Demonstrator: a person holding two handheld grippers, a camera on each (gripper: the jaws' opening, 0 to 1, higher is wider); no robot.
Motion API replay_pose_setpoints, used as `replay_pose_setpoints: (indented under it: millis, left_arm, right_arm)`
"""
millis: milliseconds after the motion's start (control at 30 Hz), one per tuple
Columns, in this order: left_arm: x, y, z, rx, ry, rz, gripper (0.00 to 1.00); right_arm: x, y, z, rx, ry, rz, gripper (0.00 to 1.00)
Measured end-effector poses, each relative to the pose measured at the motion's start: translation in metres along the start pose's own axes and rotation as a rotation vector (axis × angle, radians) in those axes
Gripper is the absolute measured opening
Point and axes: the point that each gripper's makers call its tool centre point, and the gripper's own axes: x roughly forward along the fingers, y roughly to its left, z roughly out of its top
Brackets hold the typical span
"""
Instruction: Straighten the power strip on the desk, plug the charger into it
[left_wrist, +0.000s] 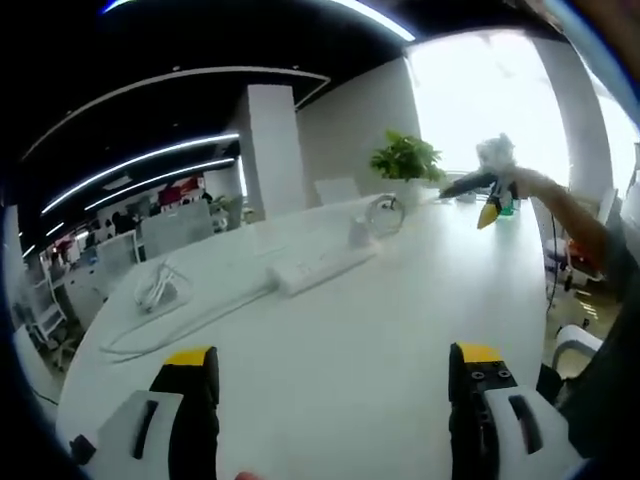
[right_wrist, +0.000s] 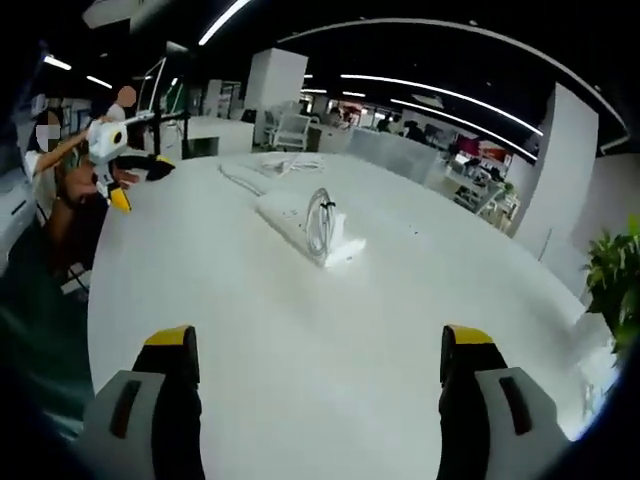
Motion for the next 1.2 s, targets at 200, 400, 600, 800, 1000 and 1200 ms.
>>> replay_pose_setpoints:
  millis: [200, 400, 600, 800, 1000, 1200]
  left_arm:
    - [0.000, -0.001, 0.004, 0.004, -0.003, 0.003, 0.98]
    - [-0.001, 0.001, 0.006, -0.002, -0.009, 0.022, 0.98]
    - [-0.004, 0.005, 0.011, -0.016, -0.028, 0.032, 0.98]
    - [-0.006, 0.008, 0.016, -0.027, -0.050, 0.039, 0.99]
    - [-0.009, 0.012, 0.019, -0.047, -0.077, 0.057, 0.99]
    - [-0.009, 0.014, 0.016, -0.057, -0.079, 0.063, 0.99]
  right_arm:
    - [-0.011, 0.001, 0.004, 0.088, -0.104, -0.016, 1.00]
    - [-0.020, 0.004, 0.004, 0.173, -0.202, -0.057, 1.00]
    - [-0.020, 0.021, -0.005, 0.220, -0.245, -0.093, 1.00]
    - [-0.021, 0.028, -0.007, 0.253, -0.273, -0.108, 1.00]
    - [-0.024, 0.030, -0.013, 0.276, -0.284, -0.150, 1.00]
    - [-0.023, 0.036, -0.026, 0.327, -0.302, -0.184, 1.00]
